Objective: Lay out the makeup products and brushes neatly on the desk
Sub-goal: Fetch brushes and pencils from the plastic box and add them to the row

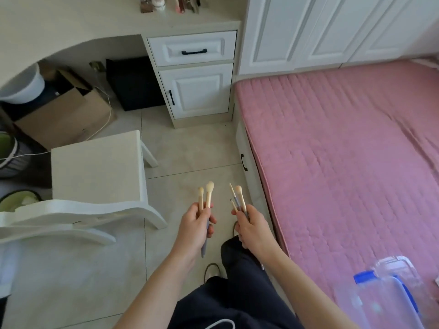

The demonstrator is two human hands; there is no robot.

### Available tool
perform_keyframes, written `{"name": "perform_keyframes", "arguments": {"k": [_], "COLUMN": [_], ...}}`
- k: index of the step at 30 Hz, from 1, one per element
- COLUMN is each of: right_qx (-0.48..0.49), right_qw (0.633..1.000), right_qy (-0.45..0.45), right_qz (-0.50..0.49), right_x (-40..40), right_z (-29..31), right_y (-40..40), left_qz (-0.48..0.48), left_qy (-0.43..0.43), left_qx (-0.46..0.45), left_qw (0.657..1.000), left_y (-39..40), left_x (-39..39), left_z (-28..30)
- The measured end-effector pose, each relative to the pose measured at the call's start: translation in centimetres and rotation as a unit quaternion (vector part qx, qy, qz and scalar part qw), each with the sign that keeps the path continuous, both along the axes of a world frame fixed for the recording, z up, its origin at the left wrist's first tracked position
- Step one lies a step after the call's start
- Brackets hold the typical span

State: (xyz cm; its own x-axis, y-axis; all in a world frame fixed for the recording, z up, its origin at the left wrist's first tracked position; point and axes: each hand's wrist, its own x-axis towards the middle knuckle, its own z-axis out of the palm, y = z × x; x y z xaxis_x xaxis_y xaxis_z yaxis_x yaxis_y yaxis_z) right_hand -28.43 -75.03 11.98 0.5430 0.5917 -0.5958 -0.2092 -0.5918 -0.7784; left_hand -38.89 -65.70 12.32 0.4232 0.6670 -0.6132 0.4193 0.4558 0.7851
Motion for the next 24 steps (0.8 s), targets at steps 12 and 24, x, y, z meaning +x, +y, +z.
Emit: {"name": "perform_keyframes", "arguments": {"k": [12,24], "right_qx": [0.007,0.018], "right_qw": [0.996,0.981], "right_qy": [-0.033,-0.134], "right_qz": [0.080,0.142], "right_x": [13.8,23.1], "right_z": [0.8,1.1], "right_y": [11.6,22.4], "left_qz": [0.073,0.077], "left_qy": [0.001,0.042], "left_qx": [0.003,0.079], "left_qw": [0.997,0.993], "left_y": [9.8,19.1], "left_x": [12.3,21.0], "left_z": [0.9,1.2]}}
